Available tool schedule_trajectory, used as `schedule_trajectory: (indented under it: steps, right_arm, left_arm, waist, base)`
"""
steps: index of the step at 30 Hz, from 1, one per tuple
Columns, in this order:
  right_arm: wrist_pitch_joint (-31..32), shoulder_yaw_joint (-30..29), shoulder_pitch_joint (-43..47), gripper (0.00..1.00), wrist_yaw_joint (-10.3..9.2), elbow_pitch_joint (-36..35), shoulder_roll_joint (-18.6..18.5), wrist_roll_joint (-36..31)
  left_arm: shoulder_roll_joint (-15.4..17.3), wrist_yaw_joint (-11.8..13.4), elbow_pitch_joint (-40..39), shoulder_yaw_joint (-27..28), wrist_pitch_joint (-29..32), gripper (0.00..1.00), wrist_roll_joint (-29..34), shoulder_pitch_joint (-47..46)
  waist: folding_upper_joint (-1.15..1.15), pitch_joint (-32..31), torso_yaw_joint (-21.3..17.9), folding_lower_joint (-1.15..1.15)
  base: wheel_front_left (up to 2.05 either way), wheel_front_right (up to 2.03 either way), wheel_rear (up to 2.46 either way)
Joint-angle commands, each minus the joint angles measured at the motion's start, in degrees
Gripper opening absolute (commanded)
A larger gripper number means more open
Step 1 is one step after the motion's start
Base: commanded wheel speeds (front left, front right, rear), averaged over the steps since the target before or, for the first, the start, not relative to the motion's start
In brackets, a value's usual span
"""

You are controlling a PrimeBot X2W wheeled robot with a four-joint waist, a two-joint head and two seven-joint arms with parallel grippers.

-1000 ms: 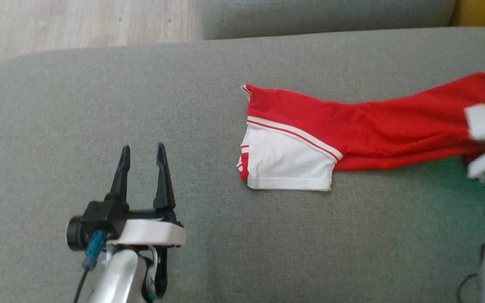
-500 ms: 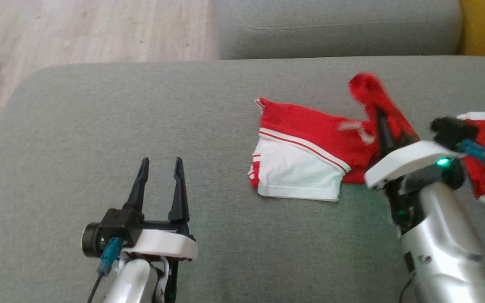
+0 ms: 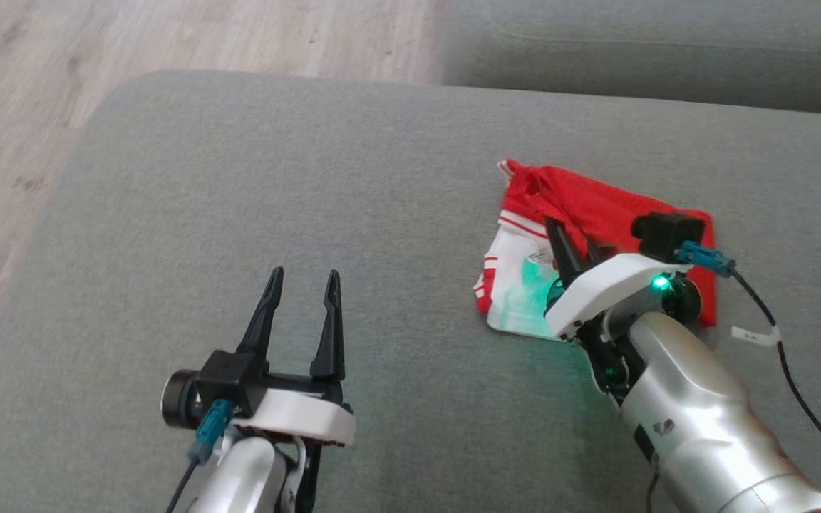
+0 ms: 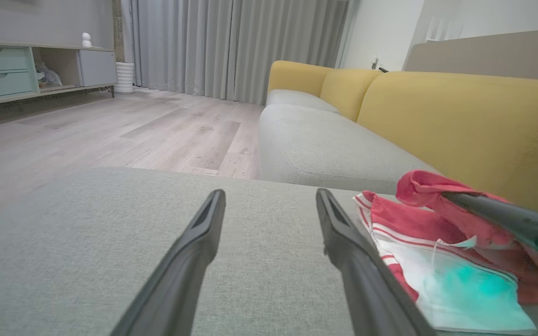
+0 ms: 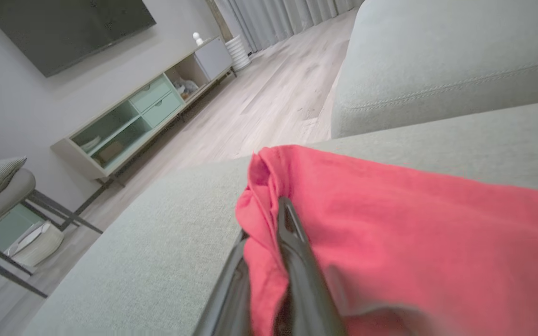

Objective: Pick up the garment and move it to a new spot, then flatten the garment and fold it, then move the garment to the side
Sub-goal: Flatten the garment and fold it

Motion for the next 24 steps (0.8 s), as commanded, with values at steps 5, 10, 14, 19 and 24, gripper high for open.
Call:
schedule_trajectory:
  steps: [5, 10, 14, 19, 24]
  right_arm:
    - [-2.42, 5.72, -4.28, 0.00, -0.04, 3.11, 0.43, 3.27]
    - [-3.35, 9.51, -5.77, 1.00, -0.04, 6.79, 0.43, 6.21]
    - [-3.75, 13.96, -6.20, 1.00, -0.04, 5.93, 0.43, 7.77]
    - [-4.24, 14.62, -8.08, 1.00, -0.04, 1.90, 0.43, 8.33]
    - [-4.28, 2.81, -8.56, 1.00, -0.04, -2.37, 0.43, -4.63]
  left_arm:
    - [0.08, 0.10, -1.57, 0.97, -0.55, 1.00, -0.35, -3.37]
    - [0.08, 0.32, -1.65, 0.88, -0.55, 1.00, -0.65, -3.64]
    - [0.08, 0.59, -1.54, 1.21, -0.55, 1.00, -0.76, -3.57]
    - [0.08, 1.21, -2.16, 3.49, -0.55, 1.00, -0.90, -3.62]
    - [0.12, 1.15, -3.28, 6.49, -0.55, 1.00, -0.05, -3.11]
  waist:
    - [0.00, 1.32, 2.30, 0.00]
    - [0.00, 2.05, 2.66, 0.00]
    - [0.00, 1.91, 1.80, 0.00]
    - [0.00, 0.76, -0.75, 0.00]
    - [0.00, -0.50, -4.07, 0.00]
  base:
    - [0.00, 0.00, 0.00]
    - [0.00, 0.00, 0.00]
    - [0.00, 0.00, 0.00]
    - [0.00, 0.00, 0.00]
    - [0.00, 0.00, 0.00]
